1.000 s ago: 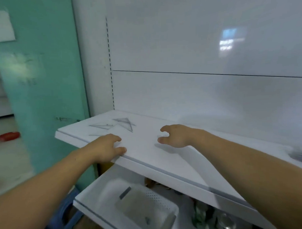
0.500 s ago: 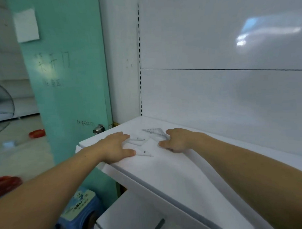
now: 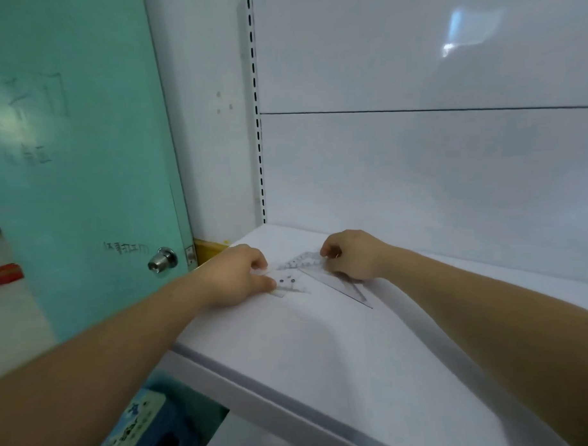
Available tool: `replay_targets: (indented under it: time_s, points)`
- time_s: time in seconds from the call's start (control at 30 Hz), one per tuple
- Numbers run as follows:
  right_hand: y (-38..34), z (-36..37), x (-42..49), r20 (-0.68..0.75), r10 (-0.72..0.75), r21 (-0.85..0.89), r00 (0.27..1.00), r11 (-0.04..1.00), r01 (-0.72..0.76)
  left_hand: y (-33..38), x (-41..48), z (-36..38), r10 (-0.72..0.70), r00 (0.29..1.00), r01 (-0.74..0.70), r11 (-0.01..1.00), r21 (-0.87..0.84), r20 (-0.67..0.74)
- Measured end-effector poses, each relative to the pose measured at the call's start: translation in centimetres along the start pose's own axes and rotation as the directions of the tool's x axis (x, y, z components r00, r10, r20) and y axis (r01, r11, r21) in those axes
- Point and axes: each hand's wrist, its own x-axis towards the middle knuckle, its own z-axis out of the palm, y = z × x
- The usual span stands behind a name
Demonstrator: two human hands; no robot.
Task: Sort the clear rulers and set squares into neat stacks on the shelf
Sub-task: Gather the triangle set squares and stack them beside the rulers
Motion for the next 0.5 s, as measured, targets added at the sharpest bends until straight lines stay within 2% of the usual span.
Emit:
replay_targets:
  time_s: [0.13, 0.27, 0.4, 0.5]
  points:
    - [-0.8, 0.5, -1.4, -0.081, 0.126, 0.031, 0.989, 0.992, -0.123, -0.3, 0.1, 0.2, 0.131, 0.985, -0.139, 0.988, -0.062, -0.111]
    - [-1.8, 0.5, -3.3, -0.179, 0.276, 0.009, 0.944, 0.96, -0.279, -0.6, 0.0, 0.5, 0.216, 0.964, -0.234, 0.966, -0.11, -0.153]
    - [-2.6, 0.8, -6.5, -0.337, 0.356, 0.067, 0.872, 0.933, -0.355, -0.6, 0.1, 0.3, 0.224, 0.95, -0.278, 0.923, -0.267, -0.218]
    - [-3.5, 0.9, -9.3, -0.44, 0.396, 0.1, 0.806, 0.913, -0.394, -0.2, 0.3, 0.3, 0.219, 0.959, -0.268, 0.905, -0.329, -0.18]
